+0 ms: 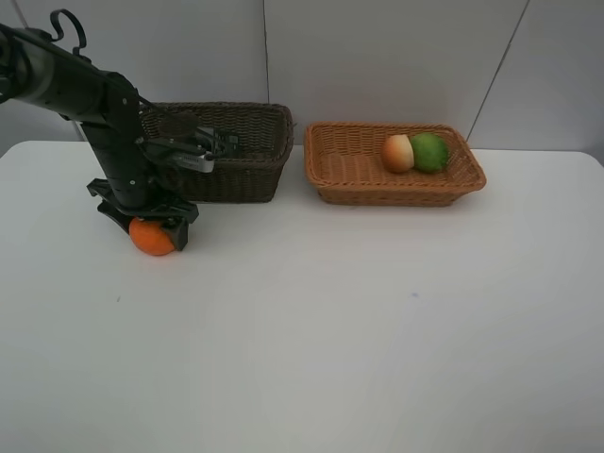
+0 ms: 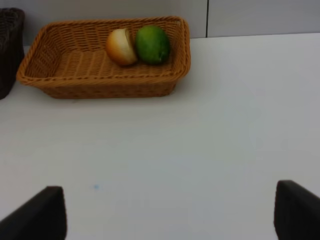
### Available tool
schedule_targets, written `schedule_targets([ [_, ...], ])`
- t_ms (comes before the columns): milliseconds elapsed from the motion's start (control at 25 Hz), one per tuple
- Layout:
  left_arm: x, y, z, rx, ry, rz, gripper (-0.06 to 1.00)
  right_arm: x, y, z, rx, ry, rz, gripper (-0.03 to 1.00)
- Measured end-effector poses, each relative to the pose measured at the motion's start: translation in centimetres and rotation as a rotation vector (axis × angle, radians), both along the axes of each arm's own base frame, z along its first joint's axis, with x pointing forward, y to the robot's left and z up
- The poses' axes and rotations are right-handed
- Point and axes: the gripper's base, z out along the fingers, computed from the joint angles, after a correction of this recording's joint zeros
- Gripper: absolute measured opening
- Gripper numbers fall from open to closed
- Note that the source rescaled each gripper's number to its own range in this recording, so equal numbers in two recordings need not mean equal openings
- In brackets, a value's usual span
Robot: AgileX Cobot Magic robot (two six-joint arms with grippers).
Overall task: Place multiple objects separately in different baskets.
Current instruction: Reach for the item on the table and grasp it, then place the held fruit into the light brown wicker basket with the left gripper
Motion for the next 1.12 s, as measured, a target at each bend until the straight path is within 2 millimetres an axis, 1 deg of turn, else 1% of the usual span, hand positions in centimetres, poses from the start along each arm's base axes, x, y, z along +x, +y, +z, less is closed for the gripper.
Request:
schedule_targets([
  [280,-0.01,0.0,-0.13,0.001,0.003,0.0,0.99,0.0,0.0,0.0,0.0,0.0,0.0,0.9],
  [320,-0.01,0.0,-0.13,0.001,0.003,0.0,0.98,0.0,0.0,0.0,0.0,0.0,0.0,0.9],
  [400,-0.01,0.0,-0.13,0.001,0.003,0.0,0.92,0.0,0.0,0.0,0.0,0.0,0.0,0.9],
  [440,-0.03,0.01,-0.13,0.001,0.005,0.0,0.92,0.0,0.0,0.0,0.0,0.0,0.0,0.9],
  [1120,-0.26,-0.01,-0.14,-0.001,0.03,0.031,0.92,0.0,0.0,0.0,0.0,0.0,0.0,0.9],
])
